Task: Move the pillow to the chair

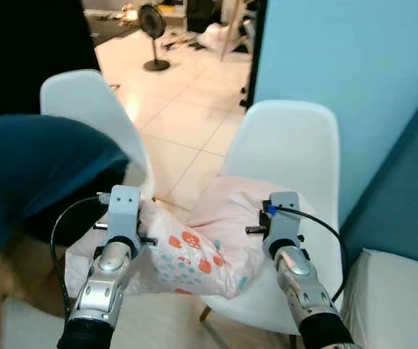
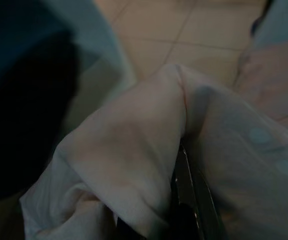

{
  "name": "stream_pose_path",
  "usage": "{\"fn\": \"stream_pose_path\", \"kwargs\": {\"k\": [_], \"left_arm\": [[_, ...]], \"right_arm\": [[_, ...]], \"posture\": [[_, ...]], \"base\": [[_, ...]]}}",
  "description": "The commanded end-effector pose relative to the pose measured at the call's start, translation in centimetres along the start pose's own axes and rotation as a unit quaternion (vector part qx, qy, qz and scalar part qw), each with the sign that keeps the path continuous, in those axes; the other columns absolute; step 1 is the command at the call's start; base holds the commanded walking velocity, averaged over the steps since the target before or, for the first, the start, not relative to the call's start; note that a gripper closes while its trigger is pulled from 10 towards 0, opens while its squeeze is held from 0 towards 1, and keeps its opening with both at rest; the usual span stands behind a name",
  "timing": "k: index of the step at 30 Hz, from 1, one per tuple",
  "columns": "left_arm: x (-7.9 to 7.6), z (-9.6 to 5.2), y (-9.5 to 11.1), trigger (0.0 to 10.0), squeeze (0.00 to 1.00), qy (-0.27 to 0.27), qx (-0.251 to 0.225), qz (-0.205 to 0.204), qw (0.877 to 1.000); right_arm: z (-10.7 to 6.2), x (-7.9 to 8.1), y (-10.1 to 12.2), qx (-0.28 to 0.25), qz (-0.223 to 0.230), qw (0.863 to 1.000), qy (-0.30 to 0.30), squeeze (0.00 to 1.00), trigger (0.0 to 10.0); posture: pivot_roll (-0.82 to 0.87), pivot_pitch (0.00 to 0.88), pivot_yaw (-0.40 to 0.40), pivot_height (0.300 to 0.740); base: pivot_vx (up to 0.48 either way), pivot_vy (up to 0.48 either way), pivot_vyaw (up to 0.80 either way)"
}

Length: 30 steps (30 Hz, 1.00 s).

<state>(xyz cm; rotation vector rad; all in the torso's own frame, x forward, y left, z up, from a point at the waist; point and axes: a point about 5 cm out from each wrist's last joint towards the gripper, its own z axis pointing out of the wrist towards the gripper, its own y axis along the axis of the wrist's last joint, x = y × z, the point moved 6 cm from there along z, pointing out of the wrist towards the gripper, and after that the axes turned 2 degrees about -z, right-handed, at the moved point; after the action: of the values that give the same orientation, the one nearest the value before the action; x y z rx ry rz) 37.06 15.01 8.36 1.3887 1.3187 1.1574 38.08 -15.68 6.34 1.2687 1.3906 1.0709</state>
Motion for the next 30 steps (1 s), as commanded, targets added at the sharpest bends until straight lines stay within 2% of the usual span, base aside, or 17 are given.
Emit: {"fn": "stream_pose_path", "kwargs": {"k": [1, 10, 26, 30], "left_arm": [[-0.7, 0.1, 0.9, 10.0, 0.0, -0.013, -0.019, 0.005, 1.0], [-0.8, 0.0, 0.7, 10.0, 0.0, -0.02, -0.014, 0.003, 1.0], [-0.8, 0.1, 0.6, 10.0, 0.0, -0.016, -0.009, 0.004, 1.0], [0.0, 0.1, 0.9, 10.0, 0.0, 0.002, -0.017, -0.001, 1.0]], "right_arm": [[0.1, -0.4, 1.1, -0.023, -0.002, 1.0, -0.01, 0.0, 10.0], [0.1, -1.0, 0.9, -0.018, -0.008, 1.0, -0.024, 0.0, 10.0], [0.0, -1.3, 0.4, -0.01, -0.009, 0.999, -0.031, 0.0, 10.0], [0.3, -0.1, 0.6, -0.01, -0.024, 1.0, -0.004, 0.0, 10.0]], "posture": [[0.0, 0.038, 0.039, 0.74], [0.0, 0.035, 0.038, 0.74], [0.0, 0.043, 0.042, 0.74], [0.0, 0.052, 0.039, 0.74]], "base": [[0.0, 0.0, -0.8], [0.0, 0.0, -0.8], [0.0, 0.0, -0.8], [0.0, 0.0, 0.0]]}}
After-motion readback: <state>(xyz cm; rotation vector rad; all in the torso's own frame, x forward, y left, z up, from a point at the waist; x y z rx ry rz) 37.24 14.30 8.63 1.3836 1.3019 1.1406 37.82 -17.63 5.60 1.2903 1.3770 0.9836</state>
